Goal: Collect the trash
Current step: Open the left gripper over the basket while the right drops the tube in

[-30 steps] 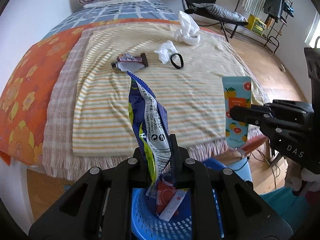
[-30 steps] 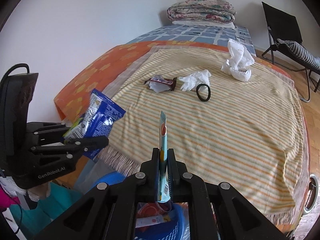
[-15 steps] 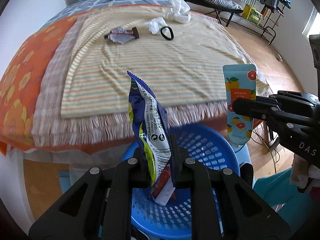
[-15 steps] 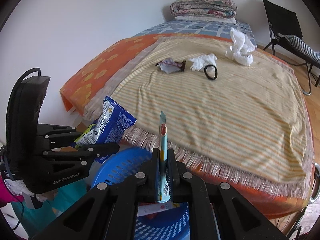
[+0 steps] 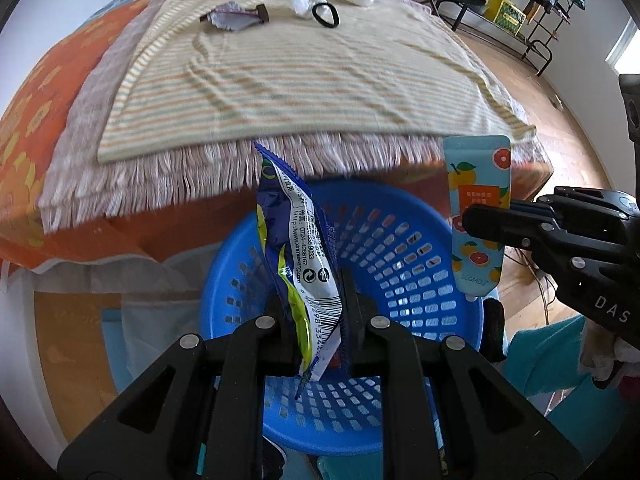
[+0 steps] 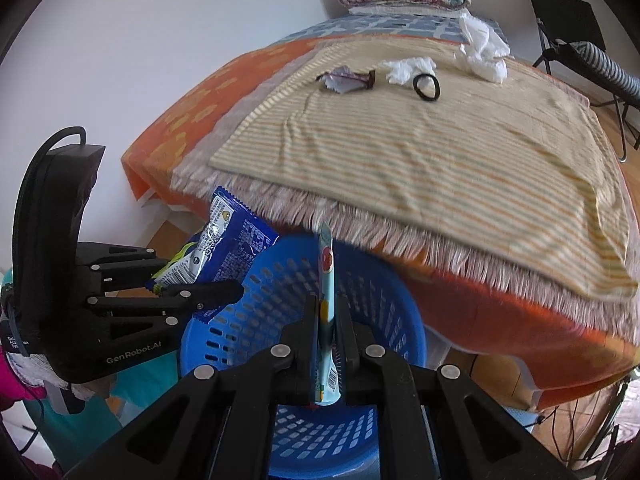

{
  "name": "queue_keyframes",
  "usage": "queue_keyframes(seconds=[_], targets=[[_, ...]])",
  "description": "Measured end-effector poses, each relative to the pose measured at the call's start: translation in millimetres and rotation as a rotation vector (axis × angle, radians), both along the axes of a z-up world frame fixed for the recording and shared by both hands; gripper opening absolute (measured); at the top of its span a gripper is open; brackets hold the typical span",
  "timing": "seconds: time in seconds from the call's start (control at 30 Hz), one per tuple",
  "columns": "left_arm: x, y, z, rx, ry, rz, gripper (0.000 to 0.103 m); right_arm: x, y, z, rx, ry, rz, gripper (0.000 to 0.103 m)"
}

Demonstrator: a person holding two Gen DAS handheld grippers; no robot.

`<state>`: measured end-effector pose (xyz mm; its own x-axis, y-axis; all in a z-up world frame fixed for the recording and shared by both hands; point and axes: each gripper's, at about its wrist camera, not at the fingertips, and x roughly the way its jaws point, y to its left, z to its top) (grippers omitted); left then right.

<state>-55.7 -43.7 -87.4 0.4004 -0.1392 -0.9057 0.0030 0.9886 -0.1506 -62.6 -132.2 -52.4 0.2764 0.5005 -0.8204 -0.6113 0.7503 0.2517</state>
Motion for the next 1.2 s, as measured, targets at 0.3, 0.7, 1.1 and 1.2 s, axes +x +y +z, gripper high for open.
queue_keyframes(seconds=[0.3,0.7,1.1,1.2], targets=[[-11,-1,-14,-0.01,0.038,0.003,0.013,-8,-3,-15,-0.011,0.037,-0.003,0.005],[-9,0,-21,-0.024,0.069,0.009,0.021,-6,-9,-22,-0.01,0.063,-0.034,0.024],[-8,5,-21,-0.02,0.063,0.029,0.048,-3,-10,-18,-0.022,0.041,-0.058,0.057],[-8,5,-21,-0.02,0.062,0.03,0.048,-3,-10,-16,-0.032,0.022,-0.063,0.069]])
